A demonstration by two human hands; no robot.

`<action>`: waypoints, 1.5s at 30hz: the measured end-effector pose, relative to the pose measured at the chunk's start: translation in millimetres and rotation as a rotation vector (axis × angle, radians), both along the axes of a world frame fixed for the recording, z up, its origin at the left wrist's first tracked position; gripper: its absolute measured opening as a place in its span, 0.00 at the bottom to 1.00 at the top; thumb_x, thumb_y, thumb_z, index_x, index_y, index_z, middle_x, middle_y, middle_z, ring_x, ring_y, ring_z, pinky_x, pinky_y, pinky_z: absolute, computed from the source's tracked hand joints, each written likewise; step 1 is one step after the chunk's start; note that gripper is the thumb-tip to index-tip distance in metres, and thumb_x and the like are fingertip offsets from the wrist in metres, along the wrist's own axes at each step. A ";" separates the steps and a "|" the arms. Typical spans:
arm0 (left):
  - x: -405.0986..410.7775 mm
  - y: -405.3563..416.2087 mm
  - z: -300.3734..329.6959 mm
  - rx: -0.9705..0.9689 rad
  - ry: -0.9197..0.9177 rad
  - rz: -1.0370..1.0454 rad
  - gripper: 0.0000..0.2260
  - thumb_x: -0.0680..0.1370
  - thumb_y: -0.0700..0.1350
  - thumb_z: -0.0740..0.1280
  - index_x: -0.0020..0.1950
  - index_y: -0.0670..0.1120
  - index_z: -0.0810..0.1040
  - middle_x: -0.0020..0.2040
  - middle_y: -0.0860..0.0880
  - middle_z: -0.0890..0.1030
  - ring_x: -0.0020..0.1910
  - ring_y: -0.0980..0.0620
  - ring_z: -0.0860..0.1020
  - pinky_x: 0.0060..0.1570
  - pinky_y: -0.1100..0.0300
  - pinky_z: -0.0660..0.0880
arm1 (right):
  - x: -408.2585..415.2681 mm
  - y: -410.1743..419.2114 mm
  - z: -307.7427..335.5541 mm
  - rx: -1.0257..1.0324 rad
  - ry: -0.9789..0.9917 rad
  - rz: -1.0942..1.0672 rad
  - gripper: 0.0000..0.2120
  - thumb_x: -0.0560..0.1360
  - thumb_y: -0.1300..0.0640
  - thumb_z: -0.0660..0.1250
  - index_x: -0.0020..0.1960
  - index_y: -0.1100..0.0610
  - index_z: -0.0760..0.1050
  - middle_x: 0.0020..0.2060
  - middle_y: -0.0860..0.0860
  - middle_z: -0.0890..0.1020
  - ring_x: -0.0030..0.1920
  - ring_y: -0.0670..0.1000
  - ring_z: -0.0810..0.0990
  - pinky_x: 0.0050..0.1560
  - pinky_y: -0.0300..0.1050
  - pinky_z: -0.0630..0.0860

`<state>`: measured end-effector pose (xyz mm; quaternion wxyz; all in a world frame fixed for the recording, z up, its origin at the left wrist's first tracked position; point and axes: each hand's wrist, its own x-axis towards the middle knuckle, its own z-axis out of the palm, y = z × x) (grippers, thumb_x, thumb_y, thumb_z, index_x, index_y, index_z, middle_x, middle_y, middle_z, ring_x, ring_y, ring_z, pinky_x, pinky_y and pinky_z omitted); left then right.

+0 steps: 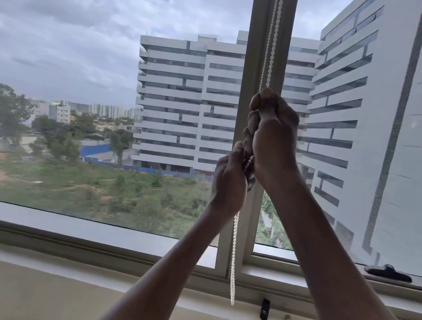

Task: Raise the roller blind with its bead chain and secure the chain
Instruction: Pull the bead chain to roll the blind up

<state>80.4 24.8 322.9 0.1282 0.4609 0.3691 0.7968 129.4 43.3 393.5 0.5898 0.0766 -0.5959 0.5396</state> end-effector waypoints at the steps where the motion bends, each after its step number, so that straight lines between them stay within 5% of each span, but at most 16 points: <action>1: -3.8 -2.3 5.5 -0.071 0.055 0.002 0.30 0.85 0.52 0.47 0.33 0.34 0.71 0.25 0.42 0.71 0.24 0.50 0.67 0.26 0.63 0.63 | 0.5 1.5 -0.9 0.020 0.014 -0.048 0.16 0.82 0.59 0.55 0.36 0.55 0.70 0.20 0.45 0.63 0.19 0.44 0.57 0.22 0.35 0.56; 4: -15.4 -11.8 28.5 -0.197 0.177 -0.068 0.44 0.81 0.63 0.38 0.54 0.24 0.73 0.46 0.33 0.75 0.44 0.42 0.73 0.44 0.53 0.70 | 3.3 6.4 -12.6 0.085 0.019 -0.197 0.17 0.80 0.55 0.56 0.34 0.52 0.71 0.20 0.45 0.66 0.20 0.44 0.61 0.23 0.36 0.58; 6: -17.1 -20.6 48.6 -0.182 0.138 -0.188 0.44 0.79 0.66 0.38 0.56 0.30 0.76 0.46 0.35 0.80 0.45 0.43 0.78 0.46 0.55 0.75 | 3.2 7.3 -27.8 0.095 0.012 -0.258 0.17 0.80 0.56 0.56 0.33 0.53 0.71 0.23 0.46 0.70 0.23 0.44 0.65 0.25 0.38 0.61; 11: -7.8 -33.4 92.8 -0.096 0.024 -0.497 0.35 0.79 0.68 0.47 0.54 0.39 0.78 0.43 0.45 0.85 0.38 0.49 0.83 0.38 0.60 0.78 | 0.4 1.6 -63.6 0.122 -0.026 -0.287 0.18 0.83 0.63 0.55 0.35 0.63 0.67 0.25 0.49 0.64 0.25 0.44 0.60 0.25 0.37 0.58; 16: 7.2 -31.0 97.2 -0.073 -0.114 -0.605 0.26 0.81 0.63 0.52 0.51 0.44 0.78 0.31 0.55 0.66 0.22 0.59 0.60 0.23 0.65 0.52 | 6.9 -5.5 -71.1 0.120 -0.016 -0.262 0.18 0.84 0.63 0.54 0.34 0.58 0.65 0.24 0.51 0.62 0.22 0.42 0.58 0.22 0.34 0.56; 21: 12.9 -28.9 95.2 -0.051 -0.130 -0.508 0.15 0.84 0.52 0.56 0.44 0.47 0.77 0.23 0.57 0.61 0.19 0.61 0.55 0.19 0.67 0.50 | 10.4 -4.1 -70.6 0.172 -0.022 -0.327 0.19 0.83 0.63 0.54 0.34 0.57 0.65 0.25 0.49 0.64 0.25 0.42 0.60 0.25 0.33 0.58; 27: 18.9 -22.1 79.3 -0.047 -0.116 -0.444 0.16 0.85 0.50 0.55 0.37 0.50 0.70 0.22 0.57 0.60 0.18 0.61 0.54 0.16 0.67 0.49 | 9.9 4.8 -88.9 0.143 -0.067 -0.370 0.19 0.83 0.61 0.55 0.33 0.58 0.66 0.24 0.52 0.65 0.25 0.46 0.60 0.24 0.38 0.57; 38: -0.7 -13.5 21.4 -0.005 -0.164 -0.318 0.16 0.84 0.50 0.57 0.36 0.50 0.70 0.22 0.57 0.62 0.18 0.61 0.55 0.15 0.68 0.53 | 2.3 22.1 -136.6 0.051 -0.263 -0.062 0.17 0.83 0.61 0.55 0.35 0.62 0.67 0.23 0.46 0.68 0.22 0.43 0.64 0.23 0.35 0.61; 42: -9.3 -13.9 12.0 0.046 -0.188 -0.317 0.16 0.84 0.49 0.58 0.36 0.48 0.71 0.22 0.57 0.62 0.17 0.62 0.56 0.14 0.68 0.54 | 13.0 34.0 -120.3 0.148 -0.409 -0.027 0.16 0.78 0.53 0.57 0.38 0.59 0.77 0.30 0.48 0.80 0.33 0.48 0.76 0.36 0.40 0.73; 45: -11.3 -12.6 8.6 0.068 -0.179 -0.278 0.16 0.84 0.47 0.58 0.36 0.47 0.72 0.22 0.57 0.60 0.18 0.61 0.55 0.16 0.68 0.55 | 14.9 41.3 -97.0 0.160 -0.491 -0.134 0.17 0.78 0.55 0.56 0.37 0.56 0.80 0.36 0.52 0.83 0.41 0.52 0.78 0.46 0.49 0.72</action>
